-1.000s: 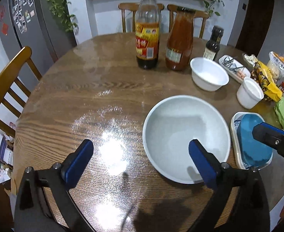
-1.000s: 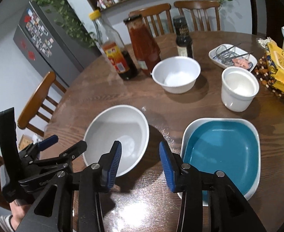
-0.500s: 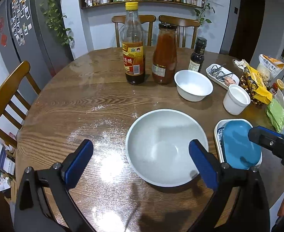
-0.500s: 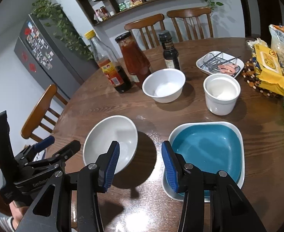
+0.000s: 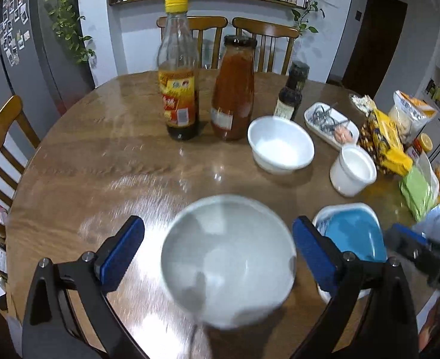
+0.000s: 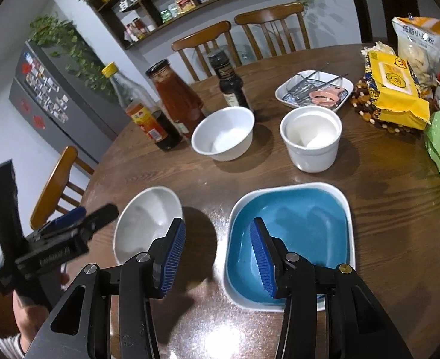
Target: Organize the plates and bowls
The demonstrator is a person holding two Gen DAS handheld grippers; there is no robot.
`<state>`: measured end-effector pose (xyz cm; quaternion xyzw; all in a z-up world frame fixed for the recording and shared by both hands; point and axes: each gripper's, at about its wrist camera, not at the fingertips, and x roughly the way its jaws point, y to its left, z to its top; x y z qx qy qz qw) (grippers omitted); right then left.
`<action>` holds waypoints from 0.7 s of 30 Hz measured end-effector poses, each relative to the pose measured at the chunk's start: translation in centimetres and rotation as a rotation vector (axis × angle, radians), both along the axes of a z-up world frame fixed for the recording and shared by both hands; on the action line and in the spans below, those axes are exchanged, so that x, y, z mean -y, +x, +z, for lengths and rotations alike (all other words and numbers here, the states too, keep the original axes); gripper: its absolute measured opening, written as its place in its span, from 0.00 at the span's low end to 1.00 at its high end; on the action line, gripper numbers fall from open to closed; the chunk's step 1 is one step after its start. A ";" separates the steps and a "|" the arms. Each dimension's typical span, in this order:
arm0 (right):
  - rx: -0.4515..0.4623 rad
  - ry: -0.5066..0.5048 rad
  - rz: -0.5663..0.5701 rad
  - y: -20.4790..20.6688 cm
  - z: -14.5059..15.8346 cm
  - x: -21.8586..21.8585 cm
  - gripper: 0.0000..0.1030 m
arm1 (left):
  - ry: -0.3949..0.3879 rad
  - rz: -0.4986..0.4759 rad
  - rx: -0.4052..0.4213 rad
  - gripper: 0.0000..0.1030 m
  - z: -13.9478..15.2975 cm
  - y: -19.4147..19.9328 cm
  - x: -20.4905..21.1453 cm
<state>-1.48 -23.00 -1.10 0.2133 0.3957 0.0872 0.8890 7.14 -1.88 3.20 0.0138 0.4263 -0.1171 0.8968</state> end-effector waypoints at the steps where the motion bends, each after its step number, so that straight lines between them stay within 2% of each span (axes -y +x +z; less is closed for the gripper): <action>1: 0.002 0.003 -0.005 0.3 0.1 0.3 0.45 | -0.004 -0.001 -0.007 0.97 0.0 0.8 0.4; 6: 0.014 0.011 -0.018 2.1 0.6 1.4 0.45 | -0.042 0.000 -0.077 0.97 -0.4 6.4 3.0; 12: 0.007 0.043 -0.020 5.4 0.8 2.2 0.45 | 0.002 0.007 -0.169 0.94 -3.5 12.8 6.8; 14: 0.012 0.051 -0.019 6.0 0.8 2.2 0.45 | -0.003 0.011 -0.228 0.85 -5.0 14.6 7.4; 16: 0.011 0.062 -0.018 6.5 0.6 2.1 0.45 | 0.013 0.016 -0.271 0.68 -6.5 16.0 7.9; 17: 0.008 0.066 -0.018 6.8 0.4 2.1 0.45 | 0.020 0.017 -0.288 0.63 -7.0 16.5 8.1; 18: 0.003 0.070 -0.018 7.0 0.2 2.1 0.45 | 0.022 0.017 -0.302 0.52 -7.5 16.9 8.2; 19: -0.003 0.069 -0.017 7.3 0.0 2.0 0.45 | 0.018 0.014 -0.317 0.37 -7.9 17.3 8.2; 21: -0.015 0.061 -0.017 7.8 -0.3 1.9 0.45 | -0.009 -0.009 -0.344 0.22 -8.5 17.7 8.2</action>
